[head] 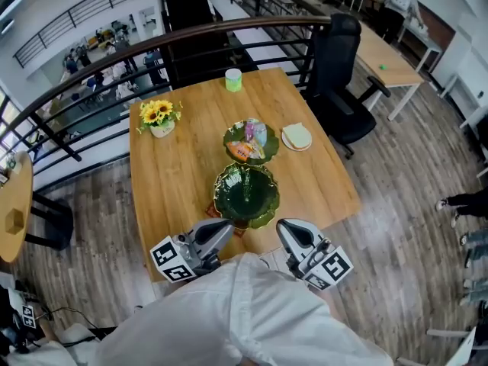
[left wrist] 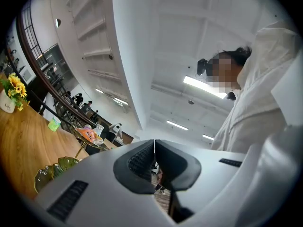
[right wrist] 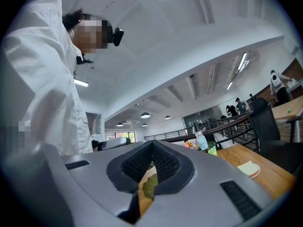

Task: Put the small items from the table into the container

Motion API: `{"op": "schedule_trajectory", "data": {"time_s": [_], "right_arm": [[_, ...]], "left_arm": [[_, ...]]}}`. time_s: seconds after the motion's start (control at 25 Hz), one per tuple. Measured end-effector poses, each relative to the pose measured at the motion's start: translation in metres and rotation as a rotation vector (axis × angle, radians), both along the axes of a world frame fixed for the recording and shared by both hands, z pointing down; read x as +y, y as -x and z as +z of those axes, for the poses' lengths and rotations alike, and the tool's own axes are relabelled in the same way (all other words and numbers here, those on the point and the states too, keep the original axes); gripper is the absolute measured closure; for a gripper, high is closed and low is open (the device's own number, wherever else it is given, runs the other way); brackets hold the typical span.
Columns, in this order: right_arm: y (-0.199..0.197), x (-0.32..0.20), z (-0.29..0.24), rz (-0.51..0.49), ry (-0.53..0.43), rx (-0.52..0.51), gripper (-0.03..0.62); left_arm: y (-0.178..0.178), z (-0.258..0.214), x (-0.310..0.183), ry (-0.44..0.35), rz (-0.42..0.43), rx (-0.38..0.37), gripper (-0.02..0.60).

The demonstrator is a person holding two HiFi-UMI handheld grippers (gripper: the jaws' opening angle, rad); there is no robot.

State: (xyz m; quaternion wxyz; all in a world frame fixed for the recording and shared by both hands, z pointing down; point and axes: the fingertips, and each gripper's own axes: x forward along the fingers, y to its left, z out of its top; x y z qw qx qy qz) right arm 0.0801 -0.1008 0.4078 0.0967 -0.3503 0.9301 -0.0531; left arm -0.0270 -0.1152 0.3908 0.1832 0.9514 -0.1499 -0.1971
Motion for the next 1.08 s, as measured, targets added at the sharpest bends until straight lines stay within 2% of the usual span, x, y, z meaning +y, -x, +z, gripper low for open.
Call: {"op": "schedule_trajectory", "data": {"time_s": [1.08], "right_arm": [[0.0074, -0.0017, 0.0040, -0.021, 0.021, 0.014, 0.579]], "left_arm": [[-0.0001, 0.0006, 0.0013, 0.010, 0.012, -0.011, 0.573]]}}
